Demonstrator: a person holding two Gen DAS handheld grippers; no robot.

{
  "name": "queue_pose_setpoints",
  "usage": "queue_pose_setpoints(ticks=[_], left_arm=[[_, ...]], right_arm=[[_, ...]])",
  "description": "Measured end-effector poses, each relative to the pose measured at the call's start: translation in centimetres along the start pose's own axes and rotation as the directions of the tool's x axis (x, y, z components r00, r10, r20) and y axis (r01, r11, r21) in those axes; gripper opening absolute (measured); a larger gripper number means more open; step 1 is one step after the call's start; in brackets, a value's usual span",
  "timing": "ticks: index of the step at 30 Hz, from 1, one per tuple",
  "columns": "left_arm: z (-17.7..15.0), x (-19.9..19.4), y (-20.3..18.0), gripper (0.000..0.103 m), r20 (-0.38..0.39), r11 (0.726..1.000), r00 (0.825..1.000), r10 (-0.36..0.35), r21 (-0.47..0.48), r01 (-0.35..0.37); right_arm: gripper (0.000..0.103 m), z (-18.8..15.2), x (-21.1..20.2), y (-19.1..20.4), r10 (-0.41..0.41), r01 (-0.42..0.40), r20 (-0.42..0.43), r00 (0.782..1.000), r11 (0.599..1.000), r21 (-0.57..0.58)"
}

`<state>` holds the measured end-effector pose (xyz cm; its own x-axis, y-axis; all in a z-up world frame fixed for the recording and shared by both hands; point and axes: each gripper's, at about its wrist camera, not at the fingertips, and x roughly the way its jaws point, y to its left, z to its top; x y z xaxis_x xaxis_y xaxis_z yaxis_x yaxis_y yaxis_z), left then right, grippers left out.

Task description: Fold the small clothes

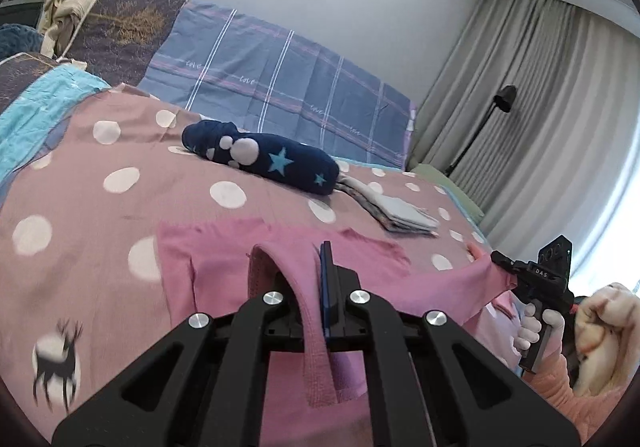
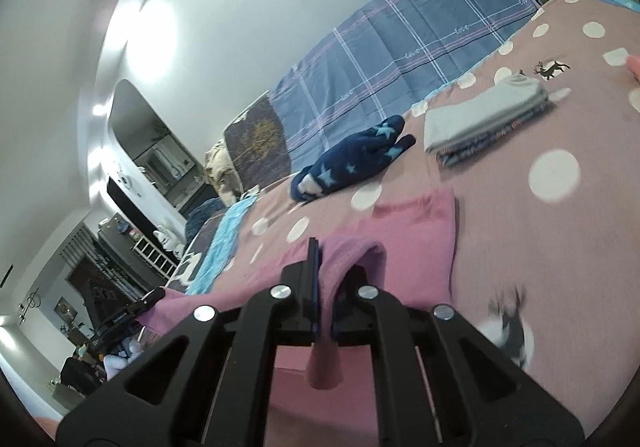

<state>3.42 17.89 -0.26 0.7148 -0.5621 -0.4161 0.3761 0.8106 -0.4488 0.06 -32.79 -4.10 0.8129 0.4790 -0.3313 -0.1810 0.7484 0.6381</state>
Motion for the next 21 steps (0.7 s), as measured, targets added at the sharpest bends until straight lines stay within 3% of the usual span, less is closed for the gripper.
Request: queue_pose_setpoints(ticks=[6,10,12,15,17,18,20,21], left_arm=[[1.6,9.9,5.4,0.004,-0.118,0.992,0.987,0.113,-0.038,-0.118],[-1.4,16.1,9.9,0.007,-0.258,0.959,0.930,0.260,-0.042,-0.280],[-2.0,16.1,10.8,0.007,-0.249,0.965,0.943,0.221,-0.084,-0.249],[-1.7,14.8,11.3,0.008,-0.226,0.971,0.959,0.171,-0.127,-0.203],[-1.6,14.5,11.3,0.009,-0.224,0.970,0.961,0.163,-0.144,-0.198],[-1.4,14.0,11.1,0.012,-0.219,0.969,0.962,0.162,-0.148,-0.197],[-1.3,12.5,10.2,0.025,-0.203,0.973,0.968,0.146,-0.145,-0.178],[-1.5,11.7,9.7,0.026,-0.196,0.977,0.971,0.137,-0.133,-0.165]], right_arm=[[0.006,2.9,9.0,-4.2,-0.099,0.103,-0.071,0.993,0.994,0.047],[0.009,1.7,15.3,-8.7,-0.216,0.232,-0.190,0.958,0.970,0.066],[0.008,0.3,16.9,-10.7,-0.219,0.246,-0.232,0.948,0.965,0.094],[0.006,0.2,16.5,-12.0,-0.147,0.182,-0.221,0.964,0.972,0.149],[0.012,0.2,16.3,-11.8,-0.143,0.175,-0.224,0.964,0.975,0.134],[0.014,0.0,16.2,-11.5,-0.145,0.177,-0.230,0.962,0.976,0.125],[0.028,0.0,15.6,-10.5,-0.151,0.176,-0.235,0.960,0.980,0.091],[0.029,0.0,15.2,-10.0,-0.154,0.174,-0.237,0.959,0.982,0.070]])
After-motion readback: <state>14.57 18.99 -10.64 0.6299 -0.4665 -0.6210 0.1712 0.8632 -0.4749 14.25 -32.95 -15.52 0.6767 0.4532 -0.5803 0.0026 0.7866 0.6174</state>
